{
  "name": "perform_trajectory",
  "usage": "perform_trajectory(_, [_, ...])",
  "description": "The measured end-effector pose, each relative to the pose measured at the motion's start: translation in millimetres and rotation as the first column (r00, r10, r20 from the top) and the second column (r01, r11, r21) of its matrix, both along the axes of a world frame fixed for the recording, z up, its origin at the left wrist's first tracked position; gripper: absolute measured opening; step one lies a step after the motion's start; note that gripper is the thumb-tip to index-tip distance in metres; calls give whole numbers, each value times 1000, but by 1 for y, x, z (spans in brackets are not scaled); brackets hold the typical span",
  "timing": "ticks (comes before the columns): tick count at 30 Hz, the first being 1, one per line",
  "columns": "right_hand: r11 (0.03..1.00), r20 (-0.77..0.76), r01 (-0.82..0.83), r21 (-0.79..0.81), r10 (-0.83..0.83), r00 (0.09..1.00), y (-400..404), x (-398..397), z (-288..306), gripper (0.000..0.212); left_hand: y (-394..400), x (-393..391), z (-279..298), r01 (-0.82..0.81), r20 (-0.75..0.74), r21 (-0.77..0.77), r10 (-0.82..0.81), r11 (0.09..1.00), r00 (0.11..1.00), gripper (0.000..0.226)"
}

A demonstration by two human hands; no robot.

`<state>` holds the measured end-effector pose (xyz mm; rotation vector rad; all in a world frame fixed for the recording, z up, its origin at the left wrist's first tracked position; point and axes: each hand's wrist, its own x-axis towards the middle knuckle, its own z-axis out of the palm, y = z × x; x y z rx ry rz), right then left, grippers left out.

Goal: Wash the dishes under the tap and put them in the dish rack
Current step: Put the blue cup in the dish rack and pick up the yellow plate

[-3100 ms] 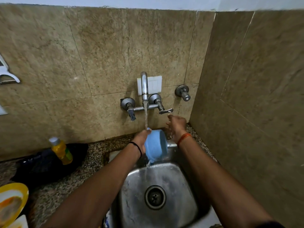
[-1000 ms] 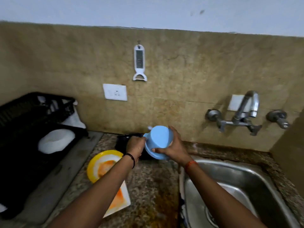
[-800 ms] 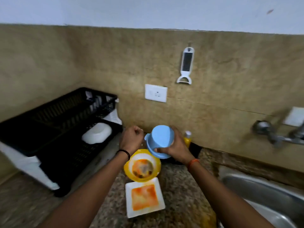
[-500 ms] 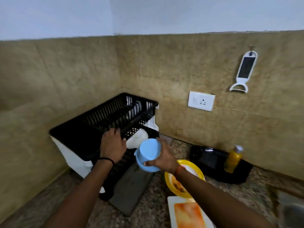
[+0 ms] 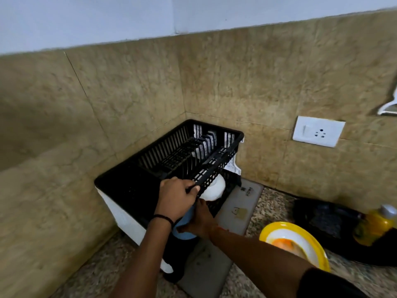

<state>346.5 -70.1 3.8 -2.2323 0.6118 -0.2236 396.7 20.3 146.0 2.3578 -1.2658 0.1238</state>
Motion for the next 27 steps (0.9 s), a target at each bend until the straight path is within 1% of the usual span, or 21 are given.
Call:
perform_trajectory(1, [999, -18, -47, 0, 47, 999, 6, 8, 1, 102, -1, 0, -1, -3, -14, -18, 3, 1000, 1000, 28])
perform_trajectory(2, [995, 50, -90, 46, 88, 995, 14, 18, 4, 80, 0, 0, -2, -10, -26, -38, 9, 999, 1000, 29])
perform_trajectory(3, [963, 193, -147, 227, 104, 976, 23, 28, 2, 60, 0, -2, -2, -20, -38, -57, 18, 998, 999, 29])
perform_trajectory(4, [896, 306, -196, 398, 72, 949, 26, 38, 10, 51, 0, -3, -3, -29, -50, -71, 26, 997, 998, 29])
perform_trajectory(5, [960, 229, -207, 191, 161, 960, 31, 43, 7, 51, 0, -3, -3, -34, -60, -82, 29, 996, 998, 30])
perform_trajectory(6, [947, 26, -230, -226, 241, 970, 29, 35, -5, 61, -1, -3, -4, -36, -67, -89, 30, 995, 997, 30])
perform_trajectory(7, [863, -204, -328, -385, 267, 942, 27, 35, -18, 77, -1, -2, -4, -38, -73, -94, 31, 995, 997, 30])
perform_trajectory(8, [889, -348, -330, -318, 215, 913, 27, 37, -23, 87, -1, -2, -3, -37, -78, -98, 30, 995, 997, 30])
perform_trajectory(9, [887, -441, -328, -325, 165, 882, 26, 39, -24, 90, -2, -1, -4, -36, -79, -105, 28, 994, 996, 30])
perform_trajectory(10, [895, -473, -335, -293, 169, 865, 25, 40, -24, 91, -2, -1, -4, -34, -74, -113, 26, 993, 997, 30])
perform_trajectory(12, [923, -433, -321, -213, 205, 878, 25, 33, -19, 98, -2, -4, -3, -31, -62, -112, 24, 993, 998, 29])
perform_trajectory(14, [958, -311, -226, -178, 163, 936, 21, 17, -13, 98, -2, -5, -2, -21, -54, -121, 15, 992, 998, 27])
perform_trajectory(16, [972, -116, -132, -193, 111, 987, 19, -11, -8, 89, -2, -8, -2, 21, -62, -171, -32, 985, 998, 22])
perform_trajectory(18, [993, 64, -55, -105, 62, 996, 16, -48, -3, 70, -1, -11, -1, 41, -84, -242, -63, 970, 994, 18])
perform_trajectory(19, [997, 96, -34, -64, 40, 995, 14, -71, 1, 62, 0, -14, 1, 43, -77, -265, -66, 963, 995, 17])
perform_trajectory(21, [998, 107, 24, -50, -19, 994, 5, -119, 8, 46, 2, -21, 2, 72, 24, -308, -68, 949, 997, 18])
perform_trajectory(23, [993, 151, 87, -84, -74, 986, -3, -167, 14, 31, 7, -35, -5, 105, 195, -368, -34, 924, 980, 18])
perform_trajectory(24, [988, 170, 120, -99, -102, 980, -6, -193, 16, 27, 9, -51, -15, 116, 221, -412, -25, 904, 975, 17])
perform_trajectory(25, [981, 180, 152, -117, -129, 975, -7, -218, 16, 23, 11, -70, -28, 125, 189, -449, -43, 885, 981, 18])
perform_trajectory(26, [973, 176, 187, -135, -162, 971, -8, -244, 14, 21, 13, -95, -45, 129, 99, -456, -94, 881, 991, 19])
perform_trajectory(27, [964, 167, 223, -146, -198, 966, -8, -269, 9, 20, 15, -124, -65, 132, -25, -436, -159, 890, 987, 20])
